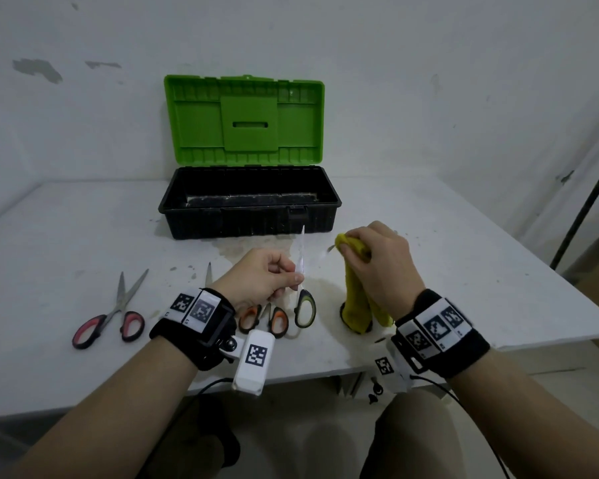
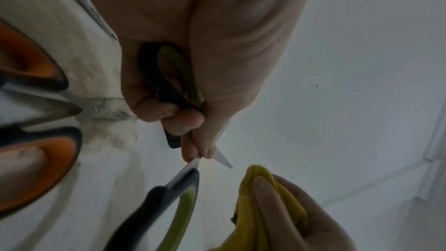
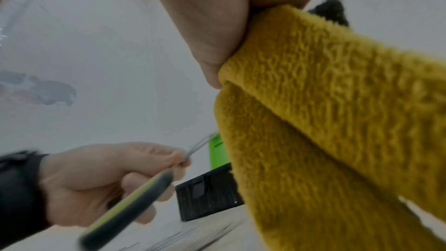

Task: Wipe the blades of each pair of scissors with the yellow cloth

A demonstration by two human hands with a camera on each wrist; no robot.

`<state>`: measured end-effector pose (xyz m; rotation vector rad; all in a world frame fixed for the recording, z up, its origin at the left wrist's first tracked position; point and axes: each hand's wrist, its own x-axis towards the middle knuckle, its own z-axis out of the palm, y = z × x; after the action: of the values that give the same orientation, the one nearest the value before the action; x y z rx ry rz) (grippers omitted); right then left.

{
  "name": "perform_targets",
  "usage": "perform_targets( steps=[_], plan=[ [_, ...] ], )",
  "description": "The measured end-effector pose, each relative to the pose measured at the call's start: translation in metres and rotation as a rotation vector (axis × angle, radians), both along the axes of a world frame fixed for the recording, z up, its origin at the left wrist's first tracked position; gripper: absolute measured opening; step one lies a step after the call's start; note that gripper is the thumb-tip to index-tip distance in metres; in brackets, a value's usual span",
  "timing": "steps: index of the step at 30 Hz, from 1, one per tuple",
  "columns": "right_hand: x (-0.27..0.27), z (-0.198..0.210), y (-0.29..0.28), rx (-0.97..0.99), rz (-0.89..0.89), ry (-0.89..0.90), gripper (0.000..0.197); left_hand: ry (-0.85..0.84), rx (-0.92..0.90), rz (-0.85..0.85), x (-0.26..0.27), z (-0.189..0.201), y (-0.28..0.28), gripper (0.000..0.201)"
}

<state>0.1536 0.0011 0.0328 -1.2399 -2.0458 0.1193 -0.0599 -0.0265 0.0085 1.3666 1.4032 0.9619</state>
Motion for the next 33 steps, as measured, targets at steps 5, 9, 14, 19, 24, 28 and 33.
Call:
perform_targets(
  steps=[5,9,14,19,24,28,33],
  plan=[
    [-0.023,-0.015,-0.026,-0.031,0.188,-0.079,0.015,-0.047,-0.027,-0.011,0.008,0.003,0.001,0.009],
    [-0.022,-0.02,-0.019,-0.042,0.168,-0.059,0.016,-0.054,-0.02,-0.036,0.01,0.004,-0.003,0.011],
    [-0.013,-0.014,-0.005,-0.061,0.045,-0.034,0.018,-0.025,-0.008,-0.051,0.004,0.005,-0.002,0.011],
    [-0.002,-0.009,0.003,-0.104,-0.004,-0.049,0.019,-0.043,-0.074,-0.068,0.008,0.004,-0.004,0.019],
    [-0.004,-0.007,-0.002,-0.056,0.029,-0.037,0.016,-0.081,-0.085,-0.065,0.003,0.005,-0.002,0.028],
    [-0.006,-0.009,-0.007,-0.029,0.069,-0.012,0.013,-0.166,-0.053,0.045,0.002,0.007,0.0,0.037],
    [-0.008,-0.008,-0.008,-0.035,0.054,-0.031,0.015,-0.312,-0.021,0.075,0.005,0.009,0.001,0.035]
  ],
)
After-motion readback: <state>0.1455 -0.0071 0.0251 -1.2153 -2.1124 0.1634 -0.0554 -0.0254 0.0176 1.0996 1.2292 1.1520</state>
